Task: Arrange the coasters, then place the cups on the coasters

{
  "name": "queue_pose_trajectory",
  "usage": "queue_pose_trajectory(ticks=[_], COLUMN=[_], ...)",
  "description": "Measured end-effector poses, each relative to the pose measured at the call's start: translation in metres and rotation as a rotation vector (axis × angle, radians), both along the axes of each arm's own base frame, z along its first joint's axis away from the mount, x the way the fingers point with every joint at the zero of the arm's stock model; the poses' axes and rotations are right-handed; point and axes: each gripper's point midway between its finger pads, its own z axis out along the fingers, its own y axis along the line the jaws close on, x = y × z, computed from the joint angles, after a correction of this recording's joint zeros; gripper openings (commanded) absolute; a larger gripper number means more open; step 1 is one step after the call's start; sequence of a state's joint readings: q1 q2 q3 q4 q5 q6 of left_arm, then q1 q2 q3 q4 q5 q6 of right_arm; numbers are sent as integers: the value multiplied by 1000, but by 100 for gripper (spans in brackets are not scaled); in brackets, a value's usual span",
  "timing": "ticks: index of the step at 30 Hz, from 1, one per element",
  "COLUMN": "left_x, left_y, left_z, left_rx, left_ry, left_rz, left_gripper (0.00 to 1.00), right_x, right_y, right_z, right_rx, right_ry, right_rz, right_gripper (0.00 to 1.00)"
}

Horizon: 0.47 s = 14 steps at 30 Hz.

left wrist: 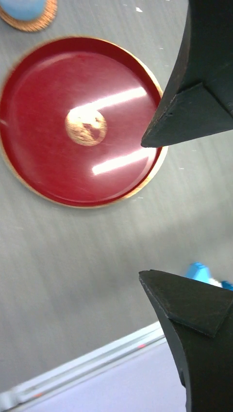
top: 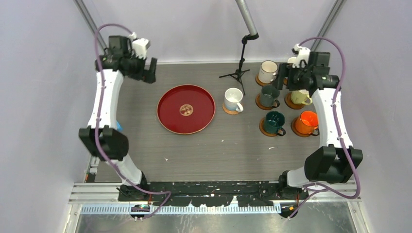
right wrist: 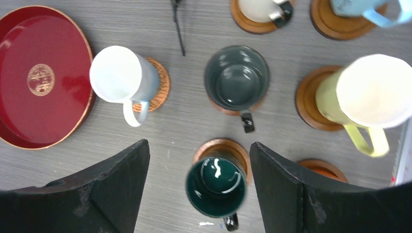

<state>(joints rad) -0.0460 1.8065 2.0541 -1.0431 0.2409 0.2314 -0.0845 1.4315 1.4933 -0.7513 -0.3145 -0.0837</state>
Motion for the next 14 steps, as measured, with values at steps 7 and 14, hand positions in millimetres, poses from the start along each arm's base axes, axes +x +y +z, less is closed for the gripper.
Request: queue_pose_trajectory(ticks=[7,14], left_x=[-94,-123], left_y=[45,32], left_z=[-65,-108], left_rx=[22,-31], left_ry=[167,275], left_rz=[86,102], left_gripper=[100,100], right_x=[-21,-43], right_y=[-48,-36], right_z=[-40,-82], right_rx=[41,85], right_ry=[108,226], right_rz=[-73,-37], right_gripper=[80,80])
